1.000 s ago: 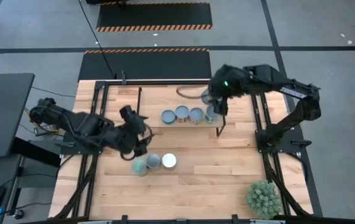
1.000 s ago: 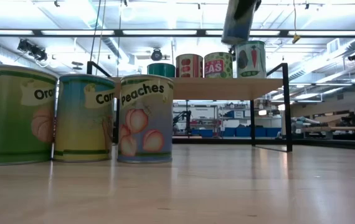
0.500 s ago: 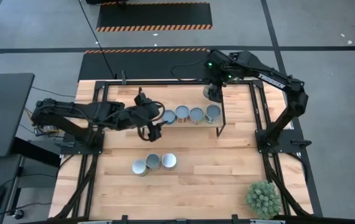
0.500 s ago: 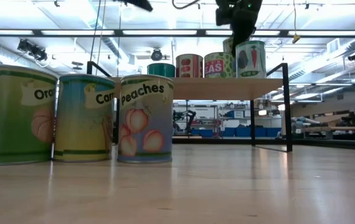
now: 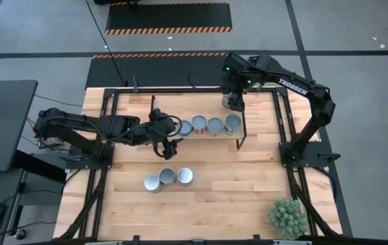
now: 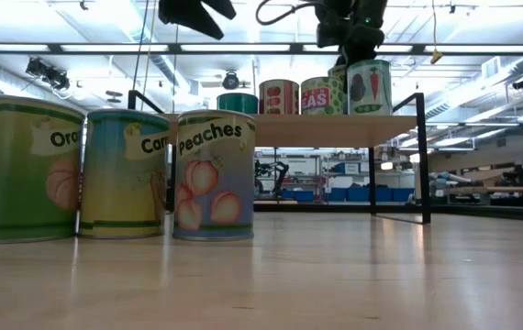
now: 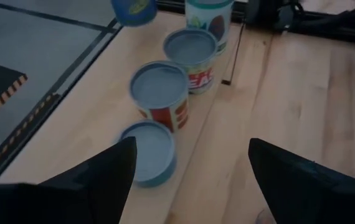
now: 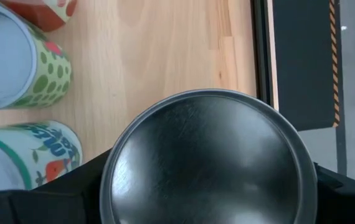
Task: Pick and place cans onto a shelf
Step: Put the canned peas on the shelf
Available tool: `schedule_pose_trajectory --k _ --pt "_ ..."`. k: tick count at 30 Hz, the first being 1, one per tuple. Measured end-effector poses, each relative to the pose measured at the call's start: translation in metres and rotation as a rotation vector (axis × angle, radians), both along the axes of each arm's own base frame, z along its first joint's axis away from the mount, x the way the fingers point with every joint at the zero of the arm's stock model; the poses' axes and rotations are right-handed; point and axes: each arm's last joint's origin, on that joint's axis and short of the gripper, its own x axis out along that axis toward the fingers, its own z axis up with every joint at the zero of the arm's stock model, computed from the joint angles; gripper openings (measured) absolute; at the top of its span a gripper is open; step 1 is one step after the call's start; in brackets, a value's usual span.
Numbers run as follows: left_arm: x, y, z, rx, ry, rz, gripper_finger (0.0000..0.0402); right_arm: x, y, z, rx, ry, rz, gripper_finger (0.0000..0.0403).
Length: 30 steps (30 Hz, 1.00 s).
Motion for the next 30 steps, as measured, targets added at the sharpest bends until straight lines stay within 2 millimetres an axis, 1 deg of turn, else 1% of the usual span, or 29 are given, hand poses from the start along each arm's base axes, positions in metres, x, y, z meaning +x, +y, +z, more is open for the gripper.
schedule_pose_trajectory --k 3,10,18,21,30 --pt "0.001 -0.001 0.001 -0.014 -0.021 -0.008 0.0313 -0.002 -0.004 0.000 0.018 -0.016 0.005 0.0321" --pt "0.003 -0.001 0.004 -0.018 -0.055 -0.008 0.0313 -0.002 -0.005 0.000 0.016 -0.025 0.034 0.0321" --pt "0.003 -0.001 0.004 -0.001 -0.045 -0.026 0.0313 -0.001 -0.005 -0.020 0.033 0.026 0.062 0.0321" --pt "0.003 -0.001 0.004 0.000 -0.045 -0.026 0.0313 0.000 -0.006 -0.021 0.010 0.028 0.055 0.0321" --pt "0.003 -0.001 0.003 0.002 -0.038 -0.027 0.0313 -0.004 -0.010 -0.021 0.036 0.029 0.049 0.0321"
